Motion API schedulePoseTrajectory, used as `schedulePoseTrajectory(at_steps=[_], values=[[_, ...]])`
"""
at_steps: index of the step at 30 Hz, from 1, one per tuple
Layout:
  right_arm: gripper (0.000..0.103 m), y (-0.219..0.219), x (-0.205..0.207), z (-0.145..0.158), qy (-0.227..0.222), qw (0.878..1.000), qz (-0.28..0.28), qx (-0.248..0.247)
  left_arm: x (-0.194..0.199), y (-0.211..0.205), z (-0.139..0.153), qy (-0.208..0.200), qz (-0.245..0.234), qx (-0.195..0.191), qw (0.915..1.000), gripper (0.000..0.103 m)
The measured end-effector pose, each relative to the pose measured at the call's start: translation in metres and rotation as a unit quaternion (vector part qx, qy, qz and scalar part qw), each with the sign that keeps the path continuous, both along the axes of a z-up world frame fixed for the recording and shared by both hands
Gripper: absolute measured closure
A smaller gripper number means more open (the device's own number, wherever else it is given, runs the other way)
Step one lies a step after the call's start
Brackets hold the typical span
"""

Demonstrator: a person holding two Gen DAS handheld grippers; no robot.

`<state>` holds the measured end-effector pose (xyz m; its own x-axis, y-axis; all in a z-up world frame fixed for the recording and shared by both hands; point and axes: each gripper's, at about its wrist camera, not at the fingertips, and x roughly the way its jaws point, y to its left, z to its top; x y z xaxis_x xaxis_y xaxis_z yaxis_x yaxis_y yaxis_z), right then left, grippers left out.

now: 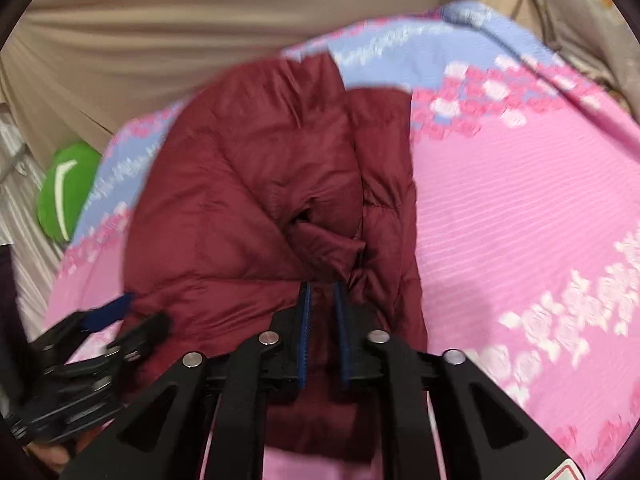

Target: Fold large clothes

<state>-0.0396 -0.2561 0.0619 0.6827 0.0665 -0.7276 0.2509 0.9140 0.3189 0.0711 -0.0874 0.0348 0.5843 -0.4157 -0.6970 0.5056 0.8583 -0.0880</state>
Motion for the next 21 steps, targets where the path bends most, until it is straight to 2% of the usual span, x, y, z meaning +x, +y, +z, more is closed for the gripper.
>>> schedulePoseTrajectory(at_steps=[4,6,7,9,15,18,21], values=[[0.087,0.01,-0.028,0.012,-0.012,1.0,-0.003,-0.013,-0.001,-0.001,0.0,-0.002,0.002,0.002,1.0,0.034],[0.087,0.012,-0.024,-0.002,0.015,0.999,-0.004,-0.034,-0.002,-0.002,0.0,-0.003,0.003,0.002,1.0,0.034],[0.092,0.012,-0.021,-0.013,0.031,0.999,-0.005,-0.039,-0.002,-0.002,0.0,-0.003,0.002,0.002,1.0,0.034],[0.093,0.009,-0.016,-0.03,0.036,0.999,-0.002,-0.029,-0.004,-0.003,0.0,-0.007,0.001,0.007,0.9999,0.034],[0.091,0.005,-0.018,-0.022,0.042,0.999,-0.004,-0.025,-0.008,0.0,0.001,-0.011,0.008,0.011,0.9998,0.034],[0.082,-0.001,-0.025,-0.009,0.029,0.999,-0.009,-0.013,-0.01,0.004,0.005,-0.009,0.013,0.007,0.9998,0.034],[0.063,-0.006,-0.029,0.009,0.007,0.999,-0.018,-0.025,-0.009,0.014,0.012,-0.003,0.021,-0.003,0.9998,0.034]])
